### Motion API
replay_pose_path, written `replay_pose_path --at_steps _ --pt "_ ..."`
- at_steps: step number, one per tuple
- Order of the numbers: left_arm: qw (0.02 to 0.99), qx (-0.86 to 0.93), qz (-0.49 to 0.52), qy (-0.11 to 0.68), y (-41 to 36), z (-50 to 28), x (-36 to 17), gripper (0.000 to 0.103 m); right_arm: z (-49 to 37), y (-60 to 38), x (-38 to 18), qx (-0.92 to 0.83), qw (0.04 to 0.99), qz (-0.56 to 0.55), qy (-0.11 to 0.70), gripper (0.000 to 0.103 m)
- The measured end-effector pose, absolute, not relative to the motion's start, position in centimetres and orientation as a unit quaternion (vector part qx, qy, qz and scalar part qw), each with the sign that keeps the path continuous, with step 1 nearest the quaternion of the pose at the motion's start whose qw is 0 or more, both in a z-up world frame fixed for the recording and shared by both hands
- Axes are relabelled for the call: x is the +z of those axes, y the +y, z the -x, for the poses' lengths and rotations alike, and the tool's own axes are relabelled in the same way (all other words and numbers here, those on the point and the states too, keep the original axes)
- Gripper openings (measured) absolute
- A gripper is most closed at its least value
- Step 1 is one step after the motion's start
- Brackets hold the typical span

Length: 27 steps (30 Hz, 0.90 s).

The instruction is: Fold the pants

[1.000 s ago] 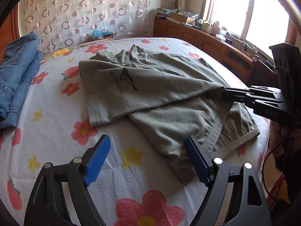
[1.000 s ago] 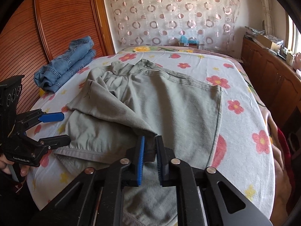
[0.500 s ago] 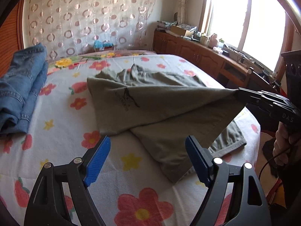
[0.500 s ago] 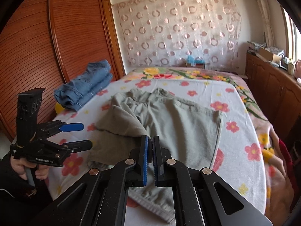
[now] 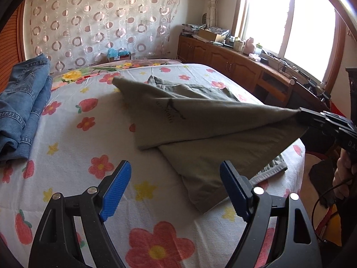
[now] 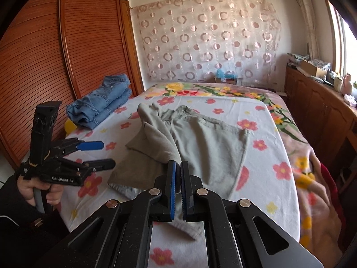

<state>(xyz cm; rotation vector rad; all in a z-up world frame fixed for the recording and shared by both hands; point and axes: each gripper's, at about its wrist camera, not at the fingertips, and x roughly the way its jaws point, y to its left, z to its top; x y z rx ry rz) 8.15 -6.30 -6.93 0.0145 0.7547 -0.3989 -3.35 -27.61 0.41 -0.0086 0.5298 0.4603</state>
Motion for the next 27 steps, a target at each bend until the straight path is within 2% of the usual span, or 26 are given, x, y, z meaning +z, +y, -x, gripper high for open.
replay_pose_path --at_steps 16,27 --pt "0.903 -0.194 -0.022 0.382 -7.6 -8.2 -8.2 0.082 2.9 -28.9 -4.0 0.193 0.92 -0.015 0.342 0.004" --pt "0.897 -0.184 -0.027 0.401 -7.8 -8.5 -9.7 0.082 2.5 -29.6 -4.0 0.176 0.926 -0.02 0.333 0.004"
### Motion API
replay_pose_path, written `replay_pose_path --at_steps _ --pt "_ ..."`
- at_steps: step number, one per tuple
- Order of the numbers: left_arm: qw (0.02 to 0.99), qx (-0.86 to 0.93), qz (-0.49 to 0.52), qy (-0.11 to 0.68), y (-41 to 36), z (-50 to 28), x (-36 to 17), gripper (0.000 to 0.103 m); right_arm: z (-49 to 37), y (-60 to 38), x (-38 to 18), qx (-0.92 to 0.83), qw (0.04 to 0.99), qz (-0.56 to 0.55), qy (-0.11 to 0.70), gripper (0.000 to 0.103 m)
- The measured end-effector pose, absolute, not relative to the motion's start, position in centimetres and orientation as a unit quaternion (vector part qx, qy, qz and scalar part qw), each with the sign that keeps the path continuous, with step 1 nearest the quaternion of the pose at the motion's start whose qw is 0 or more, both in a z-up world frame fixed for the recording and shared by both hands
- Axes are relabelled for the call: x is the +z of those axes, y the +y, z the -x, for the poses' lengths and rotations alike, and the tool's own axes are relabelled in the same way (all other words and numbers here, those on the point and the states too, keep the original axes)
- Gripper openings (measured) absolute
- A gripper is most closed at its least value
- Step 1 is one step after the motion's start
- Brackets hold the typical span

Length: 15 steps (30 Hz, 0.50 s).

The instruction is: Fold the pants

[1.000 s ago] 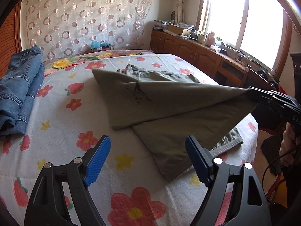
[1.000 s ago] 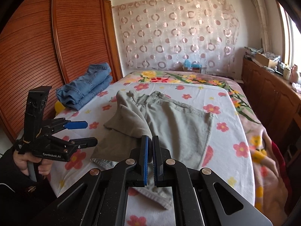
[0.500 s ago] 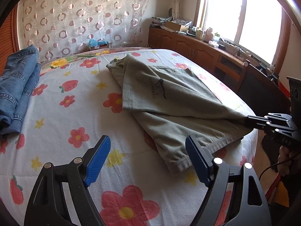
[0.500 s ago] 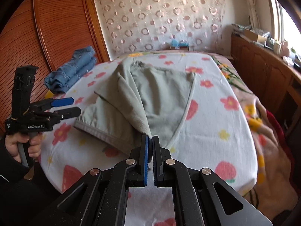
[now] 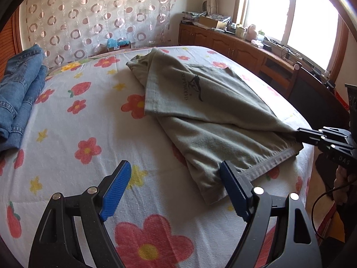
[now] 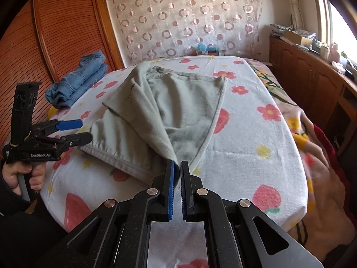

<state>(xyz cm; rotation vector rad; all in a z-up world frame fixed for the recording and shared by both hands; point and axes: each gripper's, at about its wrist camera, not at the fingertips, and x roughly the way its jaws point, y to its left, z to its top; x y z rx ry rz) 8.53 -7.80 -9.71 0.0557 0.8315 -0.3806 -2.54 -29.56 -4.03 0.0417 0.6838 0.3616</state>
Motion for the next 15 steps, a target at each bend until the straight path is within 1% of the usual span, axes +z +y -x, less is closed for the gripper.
replay_pose_path --at_steps 5,9,11,15 --pt "0.897 -0.183 -0.019 0.401 -7.5 -8.5 -9.8 0.082 2.4 -29.5 -4.5 0.167 0.926 -0.022 0.338 0.004" --pt "0.904 -0.175 -0.011 0.39 -7.0 -8.4 -9.1 0.082 2.9 -29.6 -3.8 0.167 0.93 -0.023 0.328 0.004" --pt "0.908 -0.172 -0.01 0.381 -6.8 -8.2 -8.5 0.082 3.1 -29.9 -3.3 0.166 0.932 -0.025 0.32 0.009" --pt "0.916 -0.166 -0.002 0.364 -6.0 -8.1 -7.2 0.082 3.2 -29.8 -2.4 0.166 0.937 -0.013 0.308 0.01"
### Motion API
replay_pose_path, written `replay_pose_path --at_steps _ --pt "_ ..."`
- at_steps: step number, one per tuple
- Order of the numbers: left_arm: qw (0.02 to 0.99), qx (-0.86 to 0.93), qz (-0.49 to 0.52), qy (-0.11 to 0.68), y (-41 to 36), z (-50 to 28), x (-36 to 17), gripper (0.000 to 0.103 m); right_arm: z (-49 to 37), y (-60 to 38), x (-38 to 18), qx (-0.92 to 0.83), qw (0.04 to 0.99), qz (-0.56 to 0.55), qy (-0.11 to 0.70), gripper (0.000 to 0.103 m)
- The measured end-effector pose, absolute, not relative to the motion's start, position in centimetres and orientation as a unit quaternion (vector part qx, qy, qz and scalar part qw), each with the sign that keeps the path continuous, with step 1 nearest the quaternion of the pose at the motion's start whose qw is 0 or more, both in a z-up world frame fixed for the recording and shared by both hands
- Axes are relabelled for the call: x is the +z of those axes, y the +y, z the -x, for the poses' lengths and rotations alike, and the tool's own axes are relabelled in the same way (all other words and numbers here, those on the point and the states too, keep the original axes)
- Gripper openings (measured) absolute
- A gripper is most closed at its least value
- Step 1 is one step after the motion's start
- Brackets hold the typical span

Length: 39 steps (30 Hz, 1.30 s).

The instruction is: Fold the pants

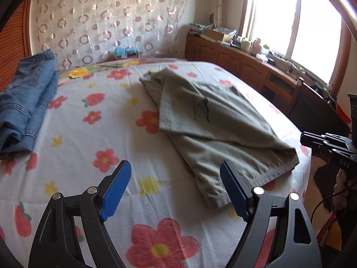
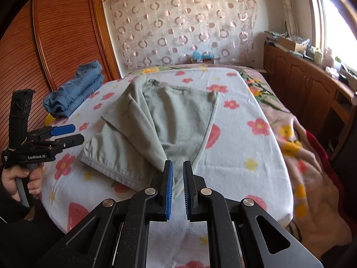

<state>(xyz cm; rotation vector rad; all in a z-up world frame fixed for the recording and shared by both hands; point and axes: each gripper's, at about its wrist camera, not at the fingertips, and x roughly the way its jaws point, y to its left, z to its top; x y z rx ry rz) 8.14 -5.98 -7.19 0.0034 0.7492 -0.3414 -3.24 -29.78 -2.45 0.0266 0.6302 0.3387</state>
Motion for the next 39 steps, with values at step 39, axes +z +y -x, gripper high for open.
replay_pose_path --at_steps 39 --pt "0.943 -0.089 0.032 0.319 1.6 -8.1 -4.9 0.082 -13.2 -17.2 -3.0 0.331 0.871 0.091 0.351 0.035"
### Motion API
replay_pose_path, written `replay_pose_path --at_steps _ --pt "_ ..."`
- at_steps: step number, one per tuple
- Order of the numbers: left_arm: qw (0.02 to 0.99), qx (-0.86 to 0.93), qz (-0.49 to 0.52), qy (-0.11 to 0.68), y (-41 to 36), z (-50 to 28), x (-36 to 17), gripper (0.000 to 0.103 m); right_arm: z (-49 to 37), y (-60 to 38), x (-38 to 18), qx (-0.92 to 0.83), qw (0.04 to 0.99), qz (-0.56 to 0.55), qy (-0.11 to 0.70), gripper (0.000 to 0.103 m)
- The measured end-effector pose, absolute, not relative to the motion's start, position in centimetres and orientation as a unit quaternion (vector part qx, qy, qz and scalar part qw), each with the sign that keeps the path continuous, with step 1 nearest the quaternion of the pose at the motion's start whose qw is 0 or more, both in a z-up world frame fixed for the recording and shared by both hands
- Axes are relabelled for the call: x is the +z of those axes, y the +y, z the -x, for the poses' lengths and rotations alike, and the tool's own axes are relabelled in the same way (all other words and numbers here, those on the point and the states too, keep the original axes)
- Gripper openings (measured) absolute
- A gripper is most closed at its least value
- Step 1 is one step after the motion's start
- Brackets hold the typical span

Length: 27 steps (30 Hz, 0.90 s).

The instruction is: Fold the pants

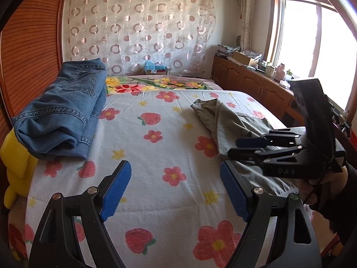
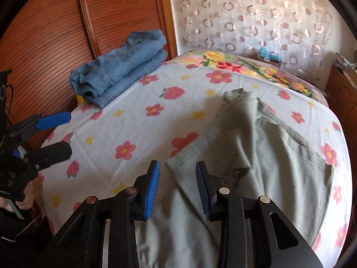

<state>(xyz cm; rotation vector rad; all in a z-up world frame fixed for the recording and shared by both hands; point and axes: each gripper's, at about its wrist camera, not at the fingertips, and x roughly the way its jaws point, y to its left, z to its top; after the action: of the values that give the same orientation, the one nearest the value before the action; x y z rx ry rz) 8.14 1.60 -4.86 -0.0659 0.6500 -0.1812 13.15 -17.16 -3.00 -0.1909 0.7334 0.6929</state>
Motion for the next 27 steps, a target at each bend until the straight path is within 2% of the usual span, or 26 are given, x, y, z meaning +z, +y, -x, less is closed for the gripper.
replay_pose_path --at_steps 13,15,16,18,27 --pt "0.941 -0.089 0.037 0.324 2.1 -7.9 -5.2 0.082 -14.7 -14.7 -4.5 0.315 0.864 0.143 0.365 0.035" --pt "0.941 -0.09 0.036 0.325 2.0 -7.9 -5.3 0.082 -14.5 -14.5 -4.5 0.318 0.865 0.136 0.362 0.016" --pt "0.94 -0.091 0.036 0.326 1.9 -8.0 -5.3 0.082 -14.4 -14.8 -4.3 0.323 0.865 0.13 0.361 0.014" --pt "0.94 -0.093 0.035 0.327 1.6 -8.0 -5.3 0.082 -14.3 -15.3 -3.9 0.333 0.866 0.11 0.356 0.005" --pt "0.935 -0.11 0.021 0.338 -0.2 -8.2 -5.8 0.082 -13.5 -18.7 -0.9 0.315 0.894 0.071 0.31 0.003"
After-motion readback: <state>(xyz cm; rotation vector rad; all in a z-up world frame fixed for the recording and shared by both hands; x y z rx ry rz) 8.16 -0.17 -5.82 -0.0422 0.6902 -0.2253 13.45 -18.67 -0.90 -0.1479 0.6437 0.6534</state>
